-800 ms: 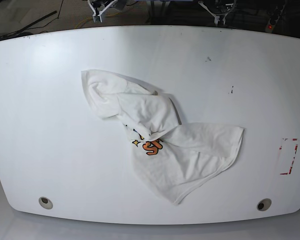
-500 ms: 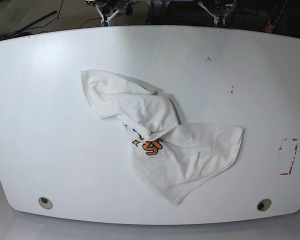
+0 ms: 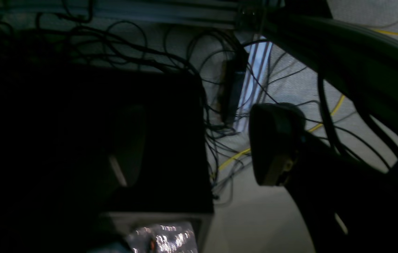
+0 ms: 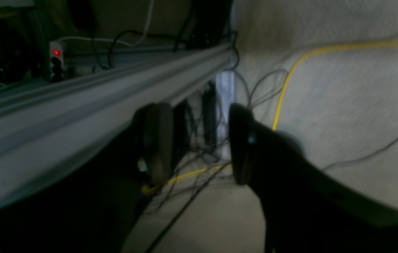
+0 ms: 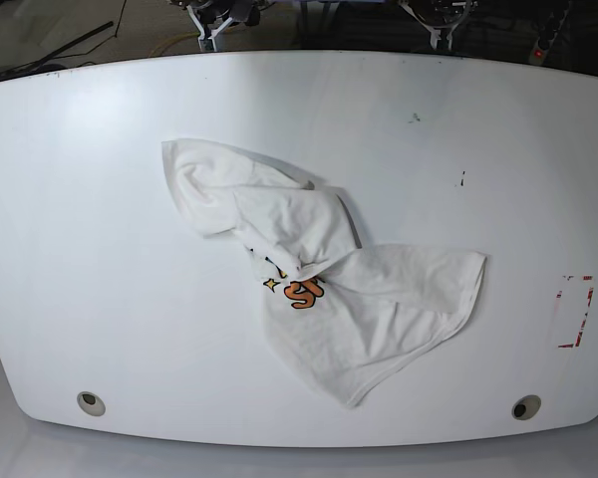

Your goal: Fold the T-shirt properly

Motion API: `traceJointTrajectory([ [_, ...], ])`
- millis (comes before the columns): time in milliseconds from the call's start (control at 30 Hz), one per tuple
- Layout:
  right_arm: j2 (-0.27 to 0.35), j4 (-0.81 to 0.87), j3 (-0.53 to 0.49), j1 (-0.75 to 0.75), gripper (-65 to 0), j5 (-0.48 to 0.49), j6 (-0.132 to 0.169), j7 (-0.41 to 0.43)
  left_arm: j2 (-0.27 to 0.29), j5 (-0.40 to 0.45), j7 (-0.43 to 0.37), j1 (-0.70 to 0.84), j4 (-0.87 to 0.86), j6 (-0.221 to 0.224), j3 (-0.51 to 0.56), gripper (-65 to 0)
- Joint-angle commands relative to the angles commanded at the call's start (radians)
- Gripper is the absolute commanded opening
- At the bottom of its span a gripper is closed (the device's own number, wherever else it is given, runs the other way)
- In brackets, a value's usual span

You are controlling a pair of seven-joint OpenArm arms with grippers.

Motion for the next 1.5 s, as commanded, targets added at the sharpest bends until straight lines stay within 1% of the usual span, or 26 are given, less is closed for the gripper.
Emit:
traceJointTrajectory([
  [133,-0.011,0.098,0.002,-0.06,-40.3,0.005,0.0,-0.029,0.0,0.0,0.003,0.087,0.144,0.0,0.0,-22.9],
  [300,-0.014,0.224,0.005,-0.15,-40.3,0.006,0.005,-0.031,-0.002,0.0,0.003,0.209,0.313,0.0,0.0,-22.9],
  [367,-0.015,0.299,0.005,-0.206,-40.3,0.008,0.008,-0.032,-0.002,0.0,0.003,0.279,0.417,0.0,0.0,-22.9],
  [433,-0.029,0.359,0.003,-0.253,-40.3,0.008,0.009,-0.034,-0.002,0.0,0.003,0.336,0.5,0.0,-0.002,-22.9],
  [567,-0.043,0.506,0.003,-0.356,-40.3,0.011,0.009,-0.064,-0.003,0.0,0.003,0.454,0.678,0.0,-0.002,-22.9],
  [733,-0.044,0.706,0.0,-0.502,-40.1,0.146,0.011,-0.071,-0.003,-0.002,0.003,0.629,0.939,0.0,-0.003,-22.9],
  [800,-0.044,0.786,0.0,-0.566,-40.1,0.183,0.011,-0.071,-0.003,-0.002,0.003,0.69,1.036,0.0,-0.003,-22.9],
  [900,-0.044,0.882,0.0,-0.644,-40.1,0.215,0.011,-0.071,-0.003,-0.002,0.003,0.761,1.14,0.0,-0.003,-22.9],
  [1033,-0.044,1.02,0.0,-0.746,-40.3,0.267,0.011,-0.071,-0.021,-0.005,0.003,0.838,1.269,-0.002,-0.003,-22.9],
  [1067,-0.044,1.069,0.0,-0.781,-40.3,0.288,0.011,-0.071,-0.026,-0.012,0.003,0.856,1.304,-0.002,-0.003,-22.9],
  [1133,-0.044,1.157,0.002,-0.836,-40.3,0.33,0.011,-0.071,-0.029,-0.057,0.003,0.882,1.352,-0.002,-0.008,-22.9],
  [1233,-0.041,1.28,0.003,-0.898,-40.3,0.385,0.011,-0.071,-0.078,-0.158,0.003,0.916,1.425,-0.002,-0.061,-22.9],
  [1267,-0.041,1.324,0.006,-0.908,-40.3,0.4,0.011,-0.071,-0.097,-0.204,0.003,0.921,1.448,-0.002,-0.075,-22.9],
  [1333,-0.041,1.363,0.006,-0.911,-40.3,0.413,0.011,-0.071,-0.112,-0.25,0.003,0.922,1.468,-0.002,-0.089,-22.9],
  [1400,-0.04,1.405,0.006,-0.911,-40.3,0.427,0.011,-0.071,-0.138,-0.307,0.003,0.924,1.496,-0.002,-0.124,-22.9],
  [1467,-0.04,1.43,0.005,-0.901,-40.3,0.428,0.009,-0.071,-0.149,-0.334,0.003,0.921,1.51,-0.002,-0.15,-22.9],
  [1500,-0.04,1.447,0.005,-0.872,-40.3,0.428,0.009,-0.071,-0.15,-0.345,0.003,0.919,1.513,-0.002,-0.163,-22.9],
])
